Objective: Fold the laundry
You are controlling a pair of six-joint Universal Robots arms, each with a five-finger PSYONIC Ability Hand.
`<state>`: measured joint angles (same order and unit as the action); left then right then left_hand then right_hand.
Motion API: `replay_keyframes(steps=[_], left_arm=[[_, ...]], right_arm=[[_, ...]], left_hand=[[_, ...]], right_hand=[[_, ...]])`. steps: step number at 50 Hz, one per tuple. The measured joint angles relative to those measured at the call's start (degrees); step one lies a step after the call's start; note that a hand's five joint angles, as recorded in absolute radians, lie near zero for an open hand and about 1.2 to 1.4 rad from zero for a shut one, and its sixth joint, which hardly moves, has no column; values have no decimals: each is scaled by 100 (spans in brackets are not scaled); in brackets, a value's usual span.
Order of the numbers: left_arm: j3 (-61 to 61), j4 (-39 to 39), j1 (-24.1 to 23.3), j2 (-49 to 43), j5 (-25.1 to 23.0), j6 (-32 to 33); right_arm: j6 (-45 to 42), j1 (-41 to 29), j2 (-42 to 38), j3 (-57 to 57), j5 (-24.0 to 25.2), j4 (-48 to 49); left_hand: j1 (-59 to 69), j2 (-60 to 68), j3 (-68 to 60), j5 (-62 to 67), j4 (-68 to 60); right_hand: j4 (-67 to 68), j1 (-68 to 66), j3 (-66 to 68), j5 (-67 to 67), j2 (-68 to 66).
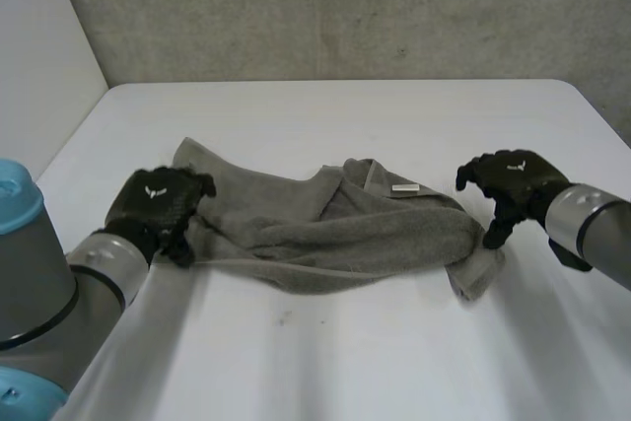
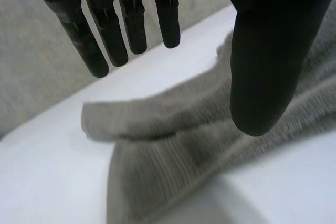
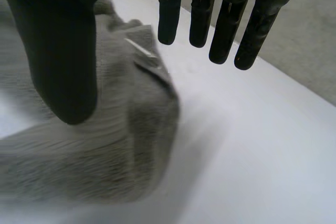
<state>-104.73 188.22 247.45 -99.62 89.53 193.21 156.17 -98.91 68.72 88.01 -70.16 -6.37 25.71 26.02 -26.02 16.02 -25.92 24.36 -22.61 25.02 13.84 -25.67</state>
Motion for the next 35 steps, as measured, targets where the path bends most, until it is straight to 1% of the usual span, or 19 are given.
replay_keyframes(steps=[1, 2, 4, 5, 6, 8, 9, 11, 14, 20, 35], left_arm=[[0, 0, 0, 0, 0, 0], [-144, 23, 73, -93, -59, -7], [-182, 70, 106, -197, -92, -14], [-182, 70, 106, -197, -92, -14], [-192, 140, 127, -341, -115, -26], [-179, 238, 142, -501, -129, -44], [-158, 352, 149, -665, -137, -69], [-132, 475, 153, -824, -140, -101], [-72, 755, 153, -1141, -138, -183], [32, 1034, 144, -1458, -130, -268], [177, 1068, 127, -1761, -137, -261]], right_arm=[[0, 0, 0, 0, 0, 0], [1, 39, 183, 379, 257, 36], [1, 58, 277, 615, 429, 67], [1, 58, 277, 615, 429, 67], [2, 76, 340, 794, 562, 97], [2, 88, 382, 912, 657, 120], [2, 98, 412, 993, 724, 138], [2, 104, 433, 1053, 775, 155], [3, 111, 451, 1110, 824, 197], [23, 111, 442, 1151, 825, 318], [28, 95, 385, 1191, 810, 502]], left_hand=[[0, 0, 0, 0, 0], [98, 76, -75, 87, -92], [98, 81, -77, 91, -93], [98, 81, -77, 91, -93], [248, 216, -209, 223, -228], [360, 366, -334, 334, -348], [785, 709, -706, 684, -700], [950, 912, -884, 876, -897], [1363, 1325, -1323, 1295, -1318], [1620, 1577, -1573, 1562, -1586], [1713, 1693, -1694, 1672, -1692]], right_hand=[[0, 0, 0, 0, 0], [0, 0, -1, -2, 0], [0, 0, -1, -3, 0], [0, 0, -1, -3, 0], [0, 0, -1, -3, 0], [0, -4, -1, -3, 0], [0, -4, -1, -3, 0], [0, 0, -1, -3, 0], [0, 0, -1, -3, 0], [0, 0, -1, -3, 0], [0, 0, -1, -4, 0]])
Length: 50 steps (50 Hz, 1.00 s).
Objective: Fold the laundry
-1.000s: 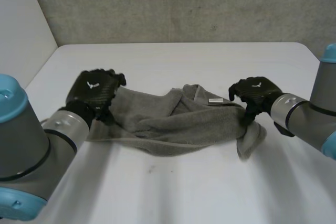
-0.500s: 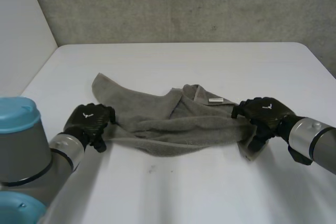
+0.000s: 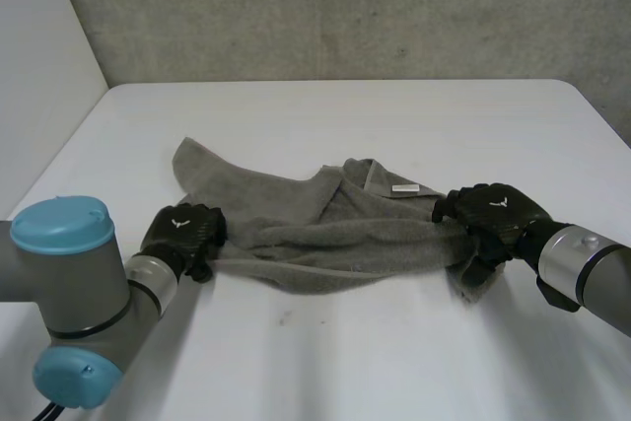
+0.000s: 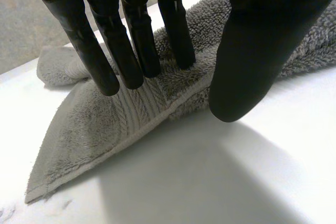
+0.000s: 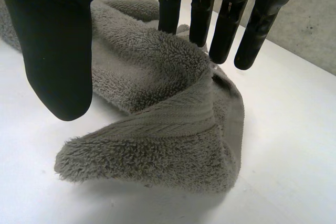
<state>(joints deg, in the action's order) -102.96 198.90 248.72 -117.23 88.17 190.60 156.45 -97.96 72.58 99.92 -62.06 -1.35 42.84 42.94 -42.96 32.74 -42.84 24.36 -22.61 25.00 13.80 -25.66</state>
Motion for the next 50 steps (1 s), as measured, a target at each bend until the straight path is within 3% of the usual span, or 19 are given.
replay_keyframes(steps=[13, 15, 21, 28, 36, 41, 46, 50], left_arm=[[560, 0, -74, -456, 9, 9], [624, -4, -79, -514, 13, 12], [732, -43, -86, -521, 55, 32], [671, -243, -91, 232, 73, 17], [588, -984, -91, 1435, 44, 5], [579, -1590, -123, 2245, 16, 0], [595, -1783, -300, 2741, 16, -15], [657, -1813, -454, 3007, 28, -23]], right_arm=[[-3, 12, -64, 5, -6, 59], [-5, 15, -70, 4, -7, 59], [-12, 19, -67, -22, -20, 50], [-18, 29, 4, -191, -81, -170], [-31, 178, 520, -597, -32, -1222], [-90, 350, 1023, -741, 214, -2188], [138, 371, 1096, -506, 643, -2371], [249, 366, 1091, -446, 712, -2335]], left_hand=[[1178, 1198, -1193, 1145, -1158], [2047, 1986, -1974, 1985, -1964], [2279, 2525, -2515, 2441, -2521], [2339, 2649, -2635, 2566, -2656], [2396, 2673, -2662, 2595, -2683], [2418, 2677, -2664, 2597, -2686], [2420, 2678, -2665, 2597, -2686], [2422, 2678, -2666, 2597, -2687]], right_hand=[[-81, 100, -86, -57, 0], [-81, 100, -86, -58, 0], [-94, 100, -86, -68, 0], [-340, 349, -346, -292, 322], [-358, 355, -359, -340, 323], [-358, 355, -359, -339, 323], [-345, 354, -349, -287, 322], [-345, 344, -343, -224, 317]])
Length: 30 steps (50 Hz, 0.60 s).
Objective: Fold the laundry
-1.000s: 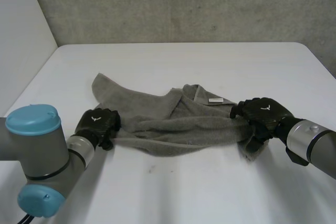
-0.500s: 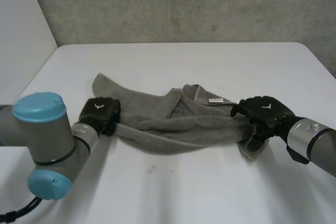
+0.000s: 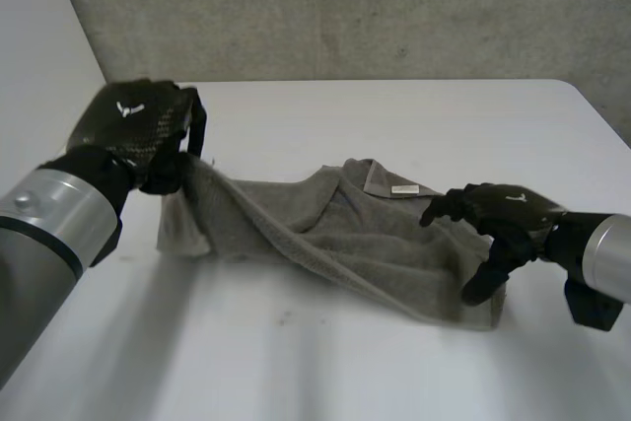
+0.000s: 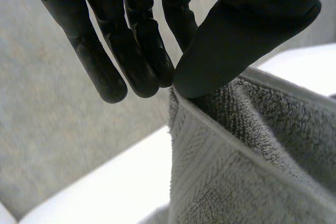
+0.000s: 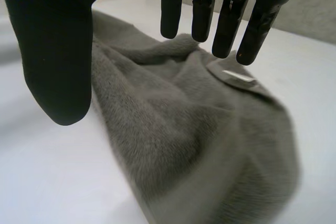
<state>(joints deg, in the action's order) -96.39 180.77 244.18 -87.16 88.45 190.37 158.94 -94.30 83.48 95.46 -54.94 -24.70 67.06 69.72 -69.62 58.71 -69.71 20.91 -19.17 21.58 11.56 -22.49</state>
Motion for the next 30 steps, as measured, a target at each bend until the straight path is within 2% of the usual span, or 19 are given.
replay_keyframes(steps=[1, 5, 9, 21, 30], left_arm=[[21, -1, -25, 43, 4, -1], [268, -21, -168, 297, 27, -2], [516, -70, -269, 494, 42, -1], [751, -161, -412, 851, 56, -6], [528, -144, -376, 766, 59, -17]], right_arm=[[491, -39, -31, 209, 171, 224], [1209, -126, -68, 478, 305, 625], [1430, -161, -67, 630, 347, 779], [610, -198, -58, 1505, 143, 1167], [880, -482, -27, 1766, -367, 2055]], left_hand=[[0, 0, 0, 0, 0], [1, 0, 0, 27, 0], [13, 0, 0, 27, 0], [25, 2, 0, 27, -1], [26, 2, 0, 27, -1]], right_hand=[[70, -10, 1, 76, -9], [441, -240, 347, 320, -10], [507, -281, 418, 369, -10], [454, -260, 399, 261, -10], [455, -260, 399, 257, -10]])
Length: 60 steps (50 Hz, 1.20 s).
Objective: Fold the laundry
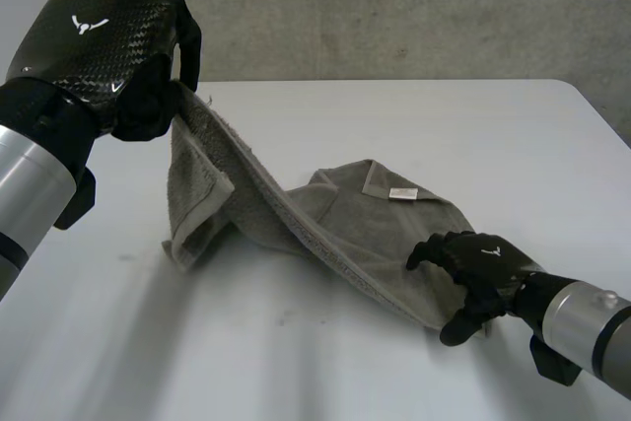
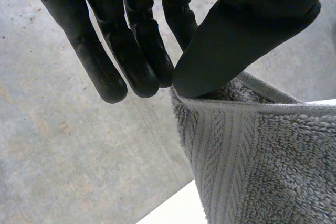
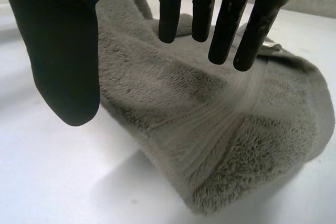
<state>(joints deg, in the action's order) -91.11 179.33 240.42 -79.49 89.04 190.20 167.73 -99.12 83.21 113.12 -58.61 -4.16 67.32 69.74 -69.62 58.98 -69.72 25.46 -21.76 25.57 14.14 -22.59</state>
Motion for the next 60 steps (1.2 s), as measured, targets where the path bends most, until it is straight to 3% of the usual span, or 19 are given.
replay_keyframes(steps=[9, 18, 36, 43, 44, 45, 46, 48, 57, 60], left_arm=[[1, 10, 43, -7, 0, -13], [19, 9, 205, 12, 6, -367], [-170, 15, 1017, -54, -51, -503], [-127, 32, 1044, -83, -52, -499], [-125, 36, 1046, -89, -51, -499], [-126, 36, 1048, -92, -50, -499], [-131, 36, 1054, -98, -50, -500], [-158, 35, 1082, -112, -50, -500], [-468, -34, 1202, -311, -67, -454], [-733, -138, 1219, -525, -76, -378]], right_arm=[[99, -407, -677, -13, -543, 751], [-20, -415, -1136, -112, -955, 902], [-120, -366, -764, -103, -955, 794], [-300, -360, -795, -36, -972, 909], [-388, -343, -805, -27, -977, 947], [-438, -330, -810, -22, -980, 966], [-500, -311, -813, -17, -982, 983], [-707, -233, -803, -15, -986, 1031], [-1331, -35, 22, -369, -981, 755], [-1628, -6, 530, -817, -913, 53]], left_hand=[[0, 0, 0, 0, 0], [0, 0, 0, 0, 0], [0, 0, 0, 0, 0], [33, 0, 0, 0, 0], [33, 0, 0, 0, 0], [33, 0, 0, 0, 0], [33, 0, 0, 0, 0], [34, 0, 0, 0, 0], [55, 0, 0, 34, 0], [56, 0, 0, 34, 0]], right_hand=[[168, -115, 148, 217, -381], [628, -544, 615, 615, -912], [127, -186, 115, 253, -441], [1202, -1066, 1191, 1192, -1503], [2503, -2096, 2487, 2452, -2781], [2503, -2096, 2487, 2452, -2781], [3410, -2773, 3448, 3354, -3765], [4159, -3305, 4119, 4129, -4439], [4258, -3305, 4188, 4220, -4472], [4258, -3305, 4188, 4230, -4472]])
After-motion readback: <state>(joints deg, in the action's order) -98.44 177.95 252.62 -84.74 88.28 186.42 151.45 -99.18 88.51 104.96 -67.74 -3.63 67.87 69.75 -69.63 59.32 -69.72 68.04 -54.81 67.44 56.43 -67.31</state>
